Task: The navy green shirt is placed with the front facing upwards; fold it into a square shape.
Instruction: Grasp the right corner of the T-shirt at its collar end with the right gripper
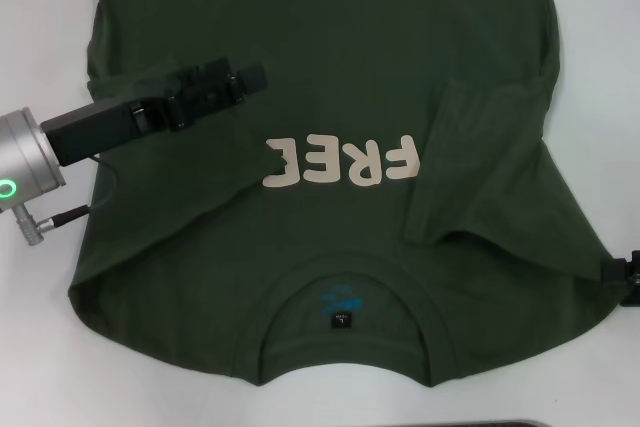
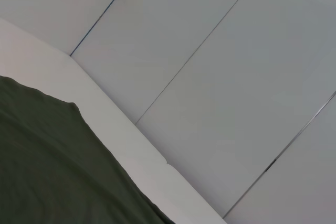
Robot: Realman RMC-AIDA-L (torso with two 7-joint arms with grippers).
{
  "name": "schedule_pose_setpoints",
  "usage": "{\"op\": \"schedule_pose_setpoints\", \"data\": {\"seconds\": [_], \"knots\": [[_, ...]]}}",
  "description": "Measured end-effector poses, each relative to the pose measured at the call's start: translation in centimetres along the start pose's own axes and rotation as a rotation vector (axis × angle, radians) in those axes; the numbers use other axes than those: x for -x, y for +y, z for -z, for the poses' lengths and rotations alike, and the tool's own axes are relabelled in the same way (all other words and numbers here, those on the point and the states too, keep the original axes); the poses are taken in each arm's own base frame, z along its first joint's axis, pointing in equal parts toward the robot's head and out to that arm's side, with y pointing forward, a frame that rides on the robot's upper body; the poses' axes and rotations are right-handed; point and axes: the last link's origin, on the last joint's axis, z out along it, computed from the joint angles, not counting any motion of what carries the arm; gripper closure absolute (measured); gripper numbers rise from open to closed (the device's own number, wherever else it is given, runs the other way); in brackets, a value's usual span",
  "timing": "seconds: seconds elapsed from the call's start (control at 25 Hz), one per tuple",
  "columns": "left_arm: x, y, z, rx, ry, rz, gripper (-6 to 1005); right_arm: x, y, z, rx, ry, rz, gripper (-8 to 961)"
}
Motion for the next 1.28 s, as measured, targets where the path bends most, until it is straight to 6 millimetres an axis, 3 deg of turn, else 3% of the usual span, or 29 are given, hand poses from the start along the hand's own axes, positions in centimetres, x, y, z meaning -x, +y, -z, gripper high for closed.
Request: {"op": "schedule_pose_setpoints", "data": {"seconds": [0.64,1.28], "knots": [[-0.03,-0.01,-0.05,0.0,-0.001,-0.002,102,-0.54,-0.65,0.18,-0.028,0.019,-0.03,188],[-0.14,-0.07,-0.18,-0.004,-0.003,-0.006,101,0.39,-0.14,-0.28,-0.029,0.012,-0.008,188]]}}
